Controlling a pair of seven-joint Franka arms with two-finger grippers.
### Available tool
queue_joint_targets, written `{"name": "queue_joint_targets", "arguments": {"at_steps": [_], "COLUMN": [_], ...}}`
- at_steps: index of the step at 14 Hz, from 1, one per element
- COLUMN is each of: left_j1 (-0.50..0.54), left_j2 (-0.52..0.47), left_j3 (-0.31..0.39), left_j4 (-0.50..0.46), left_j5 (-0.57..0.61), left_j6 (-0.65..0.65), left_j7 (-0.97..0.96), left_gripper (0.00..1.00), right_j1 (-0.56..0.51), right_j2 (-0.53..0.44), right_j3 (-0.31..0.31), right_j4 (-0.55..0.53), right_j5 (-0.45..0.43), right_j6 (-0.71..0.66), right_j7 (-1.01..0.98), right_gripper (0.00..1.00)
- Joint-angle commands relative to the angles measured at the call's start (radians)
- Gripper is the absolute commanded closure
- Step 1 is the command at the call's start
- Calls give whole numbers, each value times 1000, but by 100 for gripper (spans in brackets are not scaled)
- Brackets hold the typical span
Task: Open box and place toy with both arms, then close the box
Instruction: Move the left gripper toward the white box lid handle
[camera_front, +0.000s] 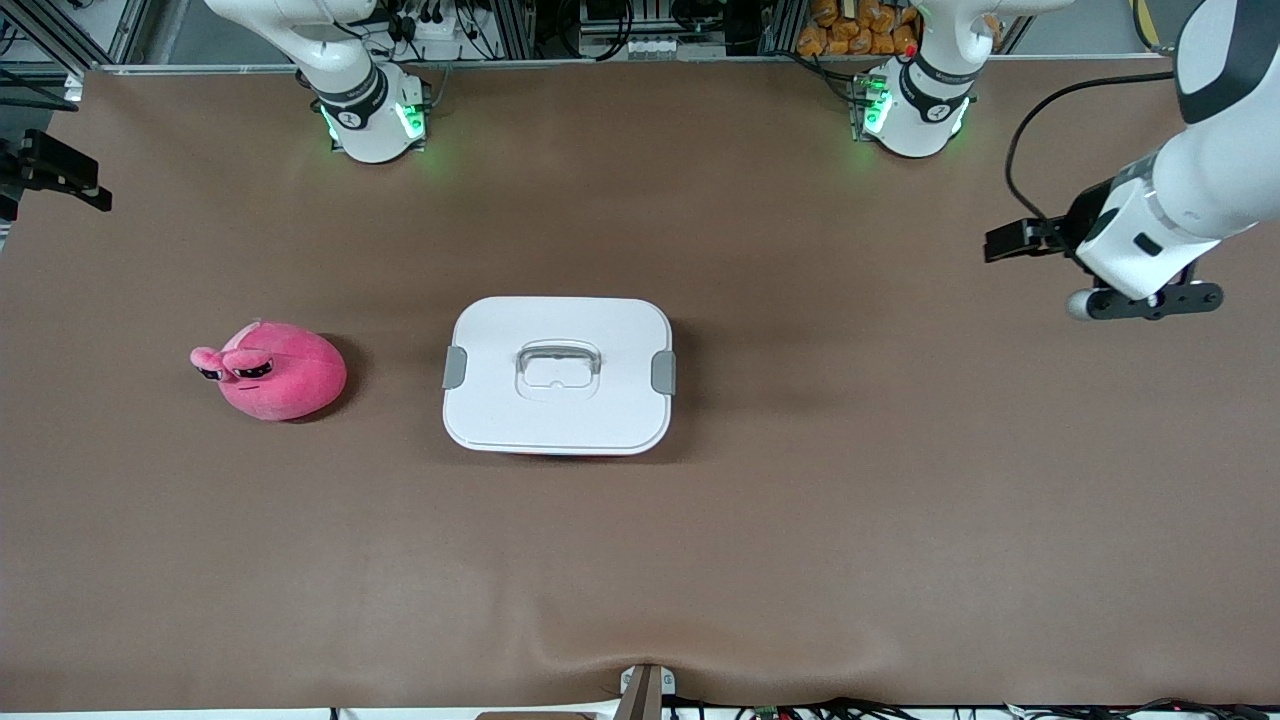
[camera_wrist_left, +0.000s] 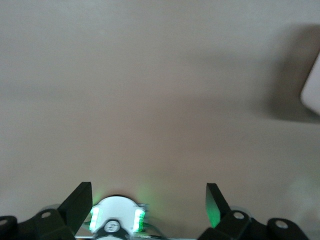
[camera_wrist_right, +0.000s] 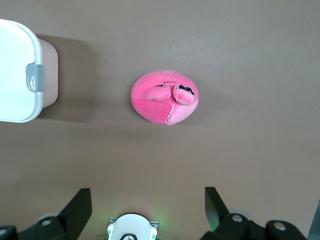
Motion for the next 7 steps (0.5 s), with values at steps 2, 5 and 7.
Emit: {"name": "queue_joint_targets", "arguments": {"at_steps": [2, 5, 7], "left_j1": [-13, -57, -80], "left_j2": [60, 181, 220], "left_j3": [-9, -14, -14], "left_j4": [35, 168, 232], "left_j5": [-93, -95, -95], "left_j6": [116, 133, 147], "left_j7": [-150, -288, -383], "left_gripper": [0, 0, 0], "right_j1": [-20, -20, -18], "right_j2": [0, 4, 4], "right_j3": [10, 10, 10], "right_j4": [22, 25, 25], "right_j5": [14, 14, 14], "right_j6": [-10, -10, -9], "right_j7": [7, 7, 7], "right_gripper": [0, 0, 0]}}
